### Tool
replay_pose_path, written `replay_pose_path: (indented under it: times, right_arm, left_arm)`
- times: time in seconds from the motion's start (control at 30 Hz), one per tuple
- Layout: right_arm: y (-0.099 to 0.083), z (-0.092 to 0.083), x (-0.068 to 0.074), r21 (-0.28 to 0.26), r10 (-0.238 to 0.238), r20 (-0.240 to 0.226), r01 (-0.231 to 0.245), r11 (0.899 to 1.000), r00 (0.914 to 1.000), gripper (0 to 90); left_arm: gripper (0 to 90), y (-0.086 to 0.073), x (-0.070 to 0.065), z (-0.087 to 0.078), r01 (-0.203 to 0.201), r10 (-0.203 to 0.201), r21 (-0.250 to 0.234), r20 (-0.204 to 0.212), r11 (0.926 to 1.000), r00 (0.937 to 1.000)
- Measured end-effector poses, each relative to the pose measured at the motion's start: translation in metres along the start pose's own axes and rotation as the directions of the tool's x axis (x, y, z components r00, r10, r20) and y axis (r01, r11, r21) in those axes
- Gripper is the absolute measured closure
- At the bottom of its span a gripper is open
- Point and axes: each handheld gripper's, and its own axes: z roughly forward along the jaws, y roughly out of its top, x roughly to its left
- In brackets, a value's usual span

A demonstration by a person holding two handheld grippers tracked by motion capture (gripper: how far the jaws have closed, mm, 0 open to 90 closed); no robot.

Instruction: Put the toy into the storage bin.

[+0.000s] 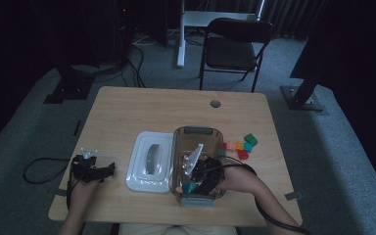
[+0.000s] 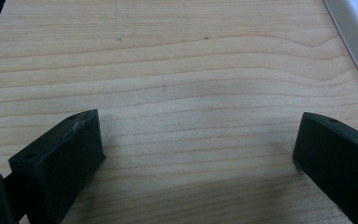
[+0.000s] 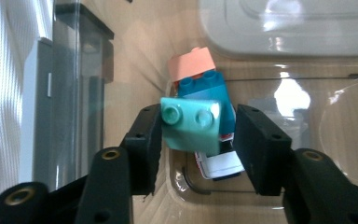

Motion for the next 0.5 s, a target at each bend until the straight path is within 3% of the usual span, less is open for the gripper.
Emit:
replay_pose_path:
  times: [0.1, 0.23, 0.5]
  right_arm:
    - [-0.003, -0.004, 0.001, -0.027, 0.009, 0.006, -0.009, 1.0, 0.9999, 50.0]
    - [-0.01, -0.013, -0.002, -0.086, 0.061, 0.009, -0.06, 0.995, 0.9981, 49.6]
    - [-0.029, -0.037, -0.005, -0.215, 0.146, 0.029, -0.137, 0.967, 0.9888, 48.6]
  left_arm:
    - [2.0, 0.0, 0.0, 0.0, 0.0, 0.0, 0.0, 0.0, 1.0, 1.0]
    - [2.0, 0.0, 0.0, 0.0, 0.0, 0.0, 0.0, 0.0, 1.0, 1.0]
    - [2.0, 0.0, 0.0, 0.0, 0.0, 0.0, 0.0, 0.0, 1.0, 1.0]
